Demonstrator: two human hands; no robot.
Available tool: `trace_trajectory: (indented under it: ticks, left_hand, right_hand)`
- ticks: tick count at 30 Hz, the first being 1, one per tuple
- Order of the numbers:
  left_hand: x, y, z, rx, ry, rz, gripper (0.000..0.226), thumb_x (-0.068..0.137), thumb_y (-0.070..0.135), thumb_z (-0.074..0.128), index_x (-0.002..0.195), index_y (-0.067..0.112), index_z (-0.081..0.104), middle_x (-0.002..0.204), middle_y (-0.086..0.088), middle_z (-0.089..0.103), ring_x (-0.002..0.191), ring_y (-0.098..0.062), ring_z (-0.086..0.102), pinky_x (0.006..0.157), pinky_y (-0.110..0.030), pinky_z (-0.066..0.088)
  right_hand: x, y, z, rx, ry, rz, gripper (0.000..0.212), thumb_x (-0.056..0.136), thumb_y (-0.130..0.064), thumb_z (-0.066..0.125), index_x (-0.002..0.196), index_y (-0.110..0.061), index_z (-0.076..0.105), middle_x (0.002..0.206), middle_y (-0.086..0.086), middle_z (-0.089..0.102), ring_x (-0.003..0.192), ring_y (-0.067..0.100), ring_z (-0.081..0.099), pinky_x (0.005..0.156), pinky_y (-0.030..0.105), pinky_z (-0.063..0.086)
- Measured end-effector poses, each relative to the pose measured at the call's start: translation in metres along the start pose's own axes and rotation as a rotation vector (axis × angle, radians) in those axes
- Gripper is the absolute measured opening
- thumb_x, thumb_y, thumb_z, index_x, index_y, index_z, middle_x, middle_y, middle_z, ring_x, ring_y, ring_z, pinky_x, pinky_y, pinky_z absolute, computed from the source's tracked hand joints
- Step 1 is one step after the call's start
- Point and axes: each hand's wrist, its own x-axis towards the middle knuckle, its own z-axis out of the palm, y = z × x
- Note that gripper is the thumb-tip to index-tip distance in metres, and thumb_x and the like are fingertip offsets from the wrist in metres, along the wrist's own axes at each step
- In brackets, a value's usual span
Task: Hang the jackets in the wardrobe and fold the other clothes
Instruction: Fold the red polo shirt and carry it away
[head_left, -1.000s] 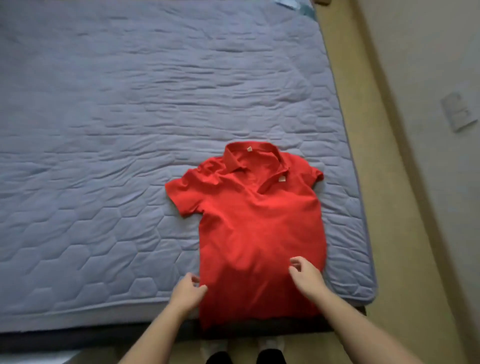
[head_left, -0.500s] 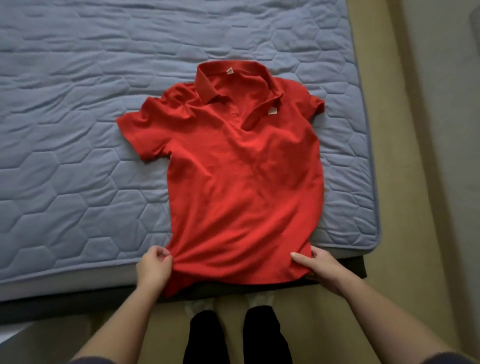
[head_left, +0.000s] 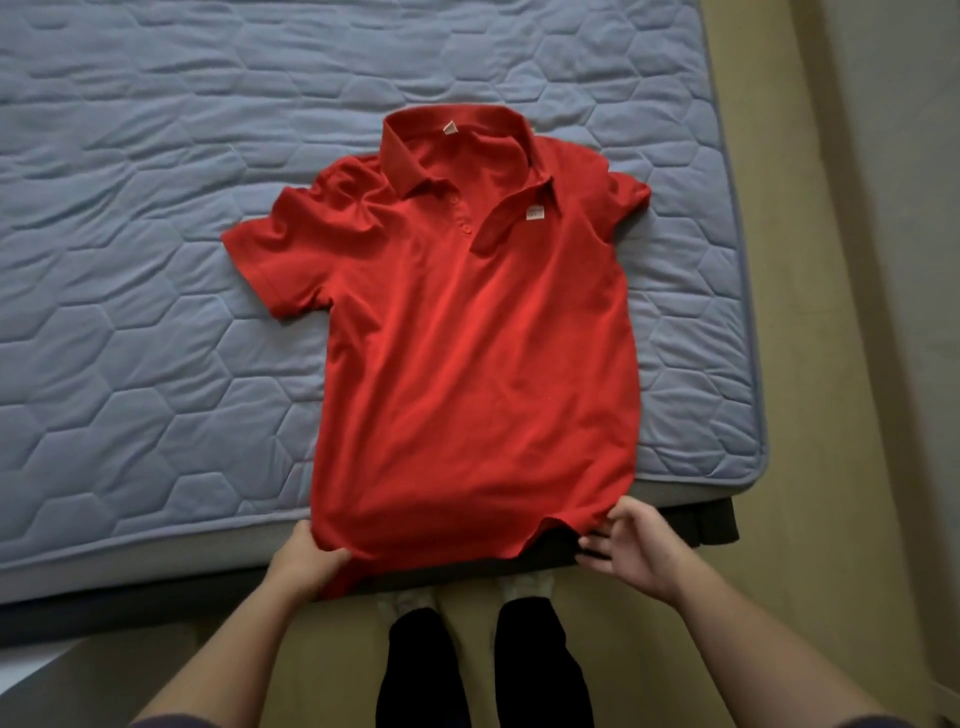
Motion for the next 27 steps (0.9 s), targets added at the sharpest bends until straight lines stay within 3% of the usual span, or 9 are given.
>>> trace_trajectory:
  ticks: [3, 7, 9, 12, 13, 15, 19, 25, 27]
  left_hand:
    - [-0.002, -0.017, -0.002, 0.128, -0.002, 0.05, 0.024, 0.083, 0.014, 0.068, 0.105, 0.006, 0.065, 0.105, -0.019, 0.068, 0.095, -0.033, 0.062, 0.073, -0.031, 0.044]
    - [-0.009, -0.031, -0.014, 0.178, 0.152, -0.031, 0.016, 0.086, 0.017, 0.065, 0.094, 0.003, 0.067, 0.103, -0.023, 0.067, 0.099, -0.038, 0.061, 0.073, -0.032, 0.037]
    - [-0.013, -0.028, -0.022, 0.204, 0.166, -0.066, 0.008, 0.085, 0.016, 0.064, 0.083, 0.008, 0.063, 0.102, -0.024, 0.066, 0.099, -0.037, 0.06, 0.074, -0.032, 0.04]
    - [-0.016, -0.018, -0.026, 0.256, 0.142, -0.142, 0.011, 0.082, 0.016, 0.061, 0.089, 0.008, 0.062, 0.106, -0.022, 0.064, 0.101, -0.035, 0.06, 0.084, -0.035, 0.048]
    - [-0.018, -0.012, -0.026, 0.273, 0.128, -0.165, 0.017, 0.082, 0.018, 0.061, 0.094, 0.006, 0.061, 0.108, -0.022, 0.064, 0.101, -0.034, 0.06, 0.084, -0.036, 0.048]
    - [-0.023, 0.001, -0.028, 0.301, 0.114, -0.185, 0.03, 0.081, 0.025, 0.063, 0.101, 0.004, 0.056, 0.111, -0.021, 0.063, 0.103, -0.033, 0.06, 0.082, -0.034, 0.047]
    - [-0.021, 0.034, -0.044, 0.279, 0.127, -0.108, 0.035, 0.081, 0.027, 0.059, 0.106, 0.001, 0.06, 0.109, -0.022, 0.065, 0.102, -0.033, 0.061, 0.08, -0.032, 0.045]
    - [0.031, 0.125, -0.088, -0.163, 0.316, 0.129, 0.048, 0.085, 0.022, 0.066, 0.123, -0.001, 0.048, 0.122, -0.026, 0.057, 0.112, -0.038, 0.056, 0.094, -0.039, 0.044]
    - [0.054, 0.161, -0.103, -0.476, 0.317, 0.166, 0.042, 0.084, 0.023, 0.068, 0.117, 0.003, 0.05, 0.112, -0.023, 0.057, 0.096, -0.033, 0.06, 0.079, -0.036, 0.055]
  right_hand:
    - [0.004, 0.008, -0.008, 0.088, 0.042, -0.014, 0.025, 0.092, -0.002, 0.034, 0.076, -0.012, 0.051, 0.065, 0.007, 0.061, 0.07, 0.025, 0.056, 0.074, 0.039, 0.047]
    - [-0.007, 0.022, -0.035, -0.35, 0.291, -0.088, 0.015, 0.097, -0.006, 0.048, 0.086, -0.009, 0.059, 0.07, 0.006, 0.067, 0.055, 0.009, 0.064, 0.054, 0.019, 0.047]
    - [-0.012, 0.024, -0.054, -0.481, 0.434, -0.115, 0.018, 0.095, -0.002, 0.052, 0.078, -0.006, 0.057, 0.065, 0.008, 0.062, 0.048, 0.009, 0.057, 0.048, 0.019, 0.042]
    - [-0.019, 0.017, -0.059, -0.676, 0.446, -0.049, 0.014, 0.091, -0.002, 0.058, 0.079, -0.007, 0.054, 0.065, 0.007, 0.059, 0.043, 0.01, 0.052, 0.041, 0.018, 0.032]
    - [-0.021, 0.011, -0.056, -0.75, 0.448, -0.035, 0.006, 0.089, -0.004, 0.061, 0.087, -0.007, 0.056, 0.069, 0.008, 0.06, 0.046, 0.012, 0.05, 0.042, 0.018, 0.03]
    - [-0.02, -0.006, -0.049, -0.901, 0.479, -0.063, 0.023, 0.085, -0.01, 0.066, 0.106, -0.008, 0.057, 0.083, 0.011, 0.061, 0.059, 0.018, 0.052, 0.048, 0.022, 0.035]
    - [-0.019, -0.053, -0.019, -1.166, 0.533, -0.255, 0.027, 0.083, -0.015, 0.061, 0.11, -0.009, 0.062, 0.112, 0.014, 0.066, 0.106, 0.028, 0.06, 0.086, 0.03, 0.044]
    - [0.014, -0.144, 0.053, -1.009, 0.544, -0.705, 0.037, 0.083, -0.004, 0.059, 0.119, -0.003, 0.055, 0.103, 0.02, 0.064, 0.1, 0.034, 0.06, 0.084, 0.033, 0.042]
    - [0.034, -0.18, 0.072, -0.874, 0.553, -0.757, 0.05, 0.084, -0.006, 0.06, 0.131, -0.004, 0.045, 0.112, 0.022, 0.06, 0.103, 0.035, 0.058, 0.09, 0.037, 0.043]
